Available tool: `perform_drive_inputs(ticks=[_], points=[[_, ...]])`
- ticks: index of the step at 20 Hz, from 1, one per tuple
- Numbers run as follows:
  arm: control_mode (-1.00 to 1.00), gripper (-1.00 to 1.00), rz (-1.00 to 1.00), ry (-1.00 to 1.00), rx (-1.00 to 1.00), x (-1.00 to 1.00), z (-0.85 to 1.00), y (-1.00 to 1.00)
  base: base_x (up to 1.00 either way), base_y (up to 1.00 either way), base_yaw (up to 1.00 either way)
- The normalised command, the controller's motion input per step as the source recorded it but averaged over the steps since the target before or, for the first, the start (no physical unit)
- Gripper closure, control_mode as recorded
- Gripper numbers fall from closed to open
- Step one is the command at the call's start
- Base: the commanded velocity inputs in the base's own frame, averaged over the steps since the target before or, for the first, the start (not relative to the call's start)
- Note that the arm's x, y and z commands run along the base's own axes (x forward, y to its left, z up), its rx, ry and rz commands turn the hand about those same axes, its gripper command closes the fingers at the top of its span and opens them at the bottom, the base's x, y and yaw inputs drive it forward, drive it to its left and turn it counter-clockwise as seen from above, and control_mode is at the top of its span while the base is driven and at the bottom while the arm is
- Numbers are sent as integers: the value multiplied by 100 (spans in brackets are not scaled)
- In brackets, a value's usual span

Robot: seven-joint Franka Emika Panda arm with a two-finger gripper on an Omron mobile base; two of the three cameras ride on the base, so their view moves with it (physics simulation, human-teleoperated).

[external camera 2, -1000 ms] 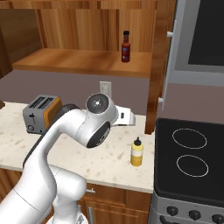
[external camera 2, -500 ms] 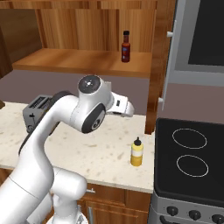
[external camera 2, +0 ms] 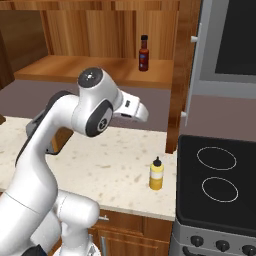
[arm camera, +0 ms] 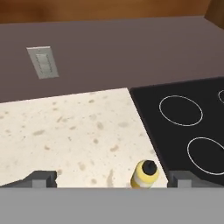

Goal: Take 2 condiments from the cabinet and move them on the counter near the stove.Make sure the condiments are lined up with each other, next to each other.

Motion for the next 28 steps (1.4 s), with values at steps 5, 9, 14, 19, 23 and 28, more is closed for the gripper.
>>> perform_drive_inputs(ticks=[5,9,14,19,23,28], points=[[-100,-100,-4,-10,0,1,38,14,0,0,0],[-100,-100,-3,-15,0,0,40,14,0,0,0],[-100,-100,-5,-11,1,3,46,13,0,0,0],[-100,-100,-5,-7,2,8,41,12,0,0,0],[-100,-100,-2,-3,3,28,26,12,0,0,0],[-100,-100,0,-5,3,33,12,4,0,0,0]])
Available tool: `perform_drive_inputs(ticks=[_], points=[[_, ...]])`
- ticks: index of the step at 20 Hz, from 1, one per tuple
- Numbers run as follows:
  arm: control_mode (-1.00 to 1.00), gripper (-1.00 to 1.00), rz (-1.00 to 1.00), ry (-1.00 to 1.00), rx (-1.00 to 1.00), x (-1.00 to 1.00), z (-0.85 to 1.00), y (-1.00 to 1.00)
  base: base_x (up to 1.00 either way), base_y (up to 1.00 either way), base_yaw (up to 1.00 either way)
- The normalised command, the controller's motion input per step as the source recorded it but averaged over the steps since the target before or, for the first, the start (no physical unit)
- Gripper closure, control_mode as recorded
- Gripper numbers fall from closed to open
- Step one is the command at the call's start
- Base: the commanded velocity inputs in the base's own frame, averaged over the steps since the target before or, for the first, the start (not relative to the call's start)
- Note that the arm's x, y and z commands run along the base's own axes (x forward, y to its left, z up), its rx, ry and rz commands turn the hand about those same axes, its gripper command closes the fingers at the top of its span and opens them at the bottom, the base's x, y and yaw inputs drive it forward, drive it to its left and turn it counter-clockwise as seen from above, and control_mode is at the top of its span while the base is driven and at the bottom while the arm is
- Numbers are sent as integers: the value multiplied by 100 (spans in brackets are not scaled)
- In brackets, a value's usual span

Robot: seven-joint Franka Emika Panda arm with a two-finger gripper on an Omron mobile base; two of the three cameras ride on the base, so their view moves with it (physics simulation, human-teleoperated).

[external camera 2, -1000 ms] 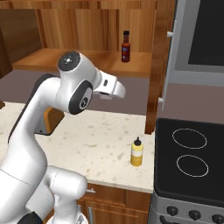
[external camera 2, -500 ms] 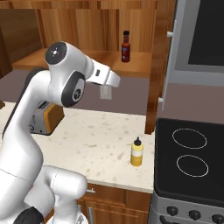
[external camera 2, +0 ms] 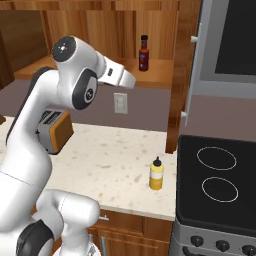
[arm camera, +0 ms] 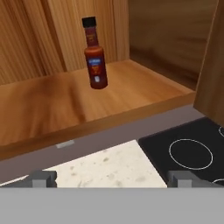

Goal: Take 2 condiments from the cabinet and move them on the counter near the stove.Make sure the condiments are lined up with each other, next to each other.

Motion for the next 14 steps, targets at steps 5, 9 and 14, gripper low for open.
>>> perform_drive_inputs(ticks=[5,9,14], points=[[-100,-100,0,-6,1,32,1,0,0,0,0],[-100,-100,0,-4,0,33,0,0,0,0,0],[-100,-100,0,-1,0,39,3,0,0,0,0]])
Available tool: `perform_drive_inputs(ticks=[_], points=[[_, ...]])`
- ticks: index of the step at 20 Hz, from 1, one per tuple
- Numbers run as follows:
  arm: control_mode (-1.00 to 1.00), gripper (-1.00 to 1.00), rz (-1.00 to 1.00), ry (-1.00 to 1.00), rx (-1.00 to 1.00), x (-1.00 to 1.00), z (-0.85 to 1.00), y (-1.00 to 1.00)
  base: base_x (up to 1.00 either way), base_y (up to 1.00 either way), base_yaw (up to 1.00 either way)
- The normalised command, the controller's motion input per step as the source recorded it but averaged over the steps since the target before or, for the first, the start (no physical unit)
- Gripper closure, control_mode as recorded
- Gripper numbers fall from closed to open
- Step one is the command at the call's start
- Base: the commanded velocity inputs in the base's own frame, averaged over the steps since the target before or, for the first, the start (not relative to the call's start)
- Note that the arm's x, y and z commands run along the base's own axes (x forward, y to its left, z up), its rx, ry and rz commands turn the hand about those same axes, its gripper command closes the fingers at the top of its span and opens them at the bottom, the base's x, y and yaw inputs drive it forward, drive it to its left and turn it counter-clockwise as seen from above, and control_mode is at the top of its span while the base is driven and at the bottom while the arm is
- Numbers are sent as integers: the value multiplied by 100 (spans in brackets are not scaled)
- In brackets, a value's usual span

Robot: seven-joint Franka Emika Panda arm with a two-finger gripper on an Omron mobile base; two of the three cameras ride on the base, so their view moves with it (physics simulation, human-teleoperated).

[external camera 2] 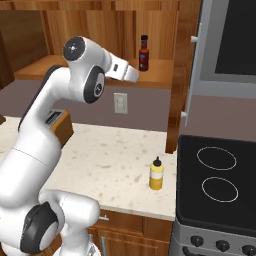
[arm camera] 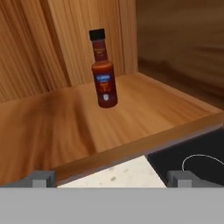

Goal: Take 2 condiments from the cabinet and move them on the counter near the stove.Make sure the condiments are lined up with each other, next to each other.

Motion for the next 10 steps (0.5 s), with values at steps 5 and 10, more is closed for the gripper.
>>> perform_drive_inputs(ticks=[5,10], points=[[-100,-100,0,2,0,37,26,-1,0,0,0],[-100,-100,0,6,0,26,17,-13,0,0,0]])
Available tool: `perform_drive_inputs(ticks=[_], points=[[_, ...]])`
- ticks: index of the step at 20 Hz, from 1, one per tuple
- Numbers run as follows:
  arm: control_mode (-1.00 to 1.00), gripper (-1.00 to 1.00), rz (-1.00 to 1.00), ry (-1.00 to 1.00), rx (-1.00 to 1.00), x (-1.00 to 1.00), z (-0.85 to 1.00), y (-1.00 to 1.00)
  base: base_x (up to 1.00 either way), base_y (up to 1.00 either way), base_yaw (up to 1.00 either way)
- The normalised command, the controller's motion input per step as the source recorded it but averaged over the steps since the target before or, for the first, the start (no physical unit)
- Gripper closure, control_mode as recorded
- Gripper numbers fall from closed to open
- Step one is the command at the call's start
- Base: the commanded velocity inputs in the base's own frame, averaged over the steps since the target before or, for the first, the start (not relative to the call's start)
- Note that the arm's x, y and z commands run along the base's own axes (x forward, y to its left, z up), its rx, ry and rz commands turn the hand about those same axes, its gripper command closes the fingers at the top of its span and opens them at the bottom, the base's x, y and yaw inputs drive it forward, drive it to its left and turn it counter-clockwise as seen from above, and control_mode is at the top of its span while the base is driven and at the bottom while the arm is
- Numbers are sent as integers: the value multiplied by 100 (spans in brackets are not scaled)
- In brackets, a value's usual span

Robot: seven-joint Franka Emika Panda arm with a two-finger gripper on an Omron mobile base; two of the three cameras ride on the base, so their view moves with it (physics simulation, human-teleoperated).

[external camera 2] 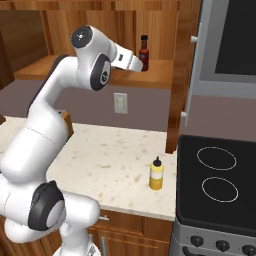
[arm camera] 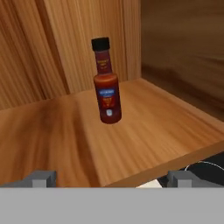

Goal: Take 2 condiments from the cabinet and move them on the counter near the stove.Make sure the condiments are lined up with each other, next to each other.

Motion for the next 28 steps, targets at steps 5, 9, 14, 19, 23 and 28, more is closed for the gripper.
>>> perform_drive_inputs(ticks=[5,9,14,19,23,28], points=[[-100,-100,0,0,0,11,0,-22,0,0,0],[-100,-100,0,0,0,15,-3,-11,0,0,0],[-100,-100,0,0,0,17,-8,0,0,0,0],[-100,-100,0,0,0,8,-2,0,0,0,0],[-100,-100,0,0,0,3,0,-1,0,0,0],[-100,-100,0,0,0,5,-8,0,0,0,0]])
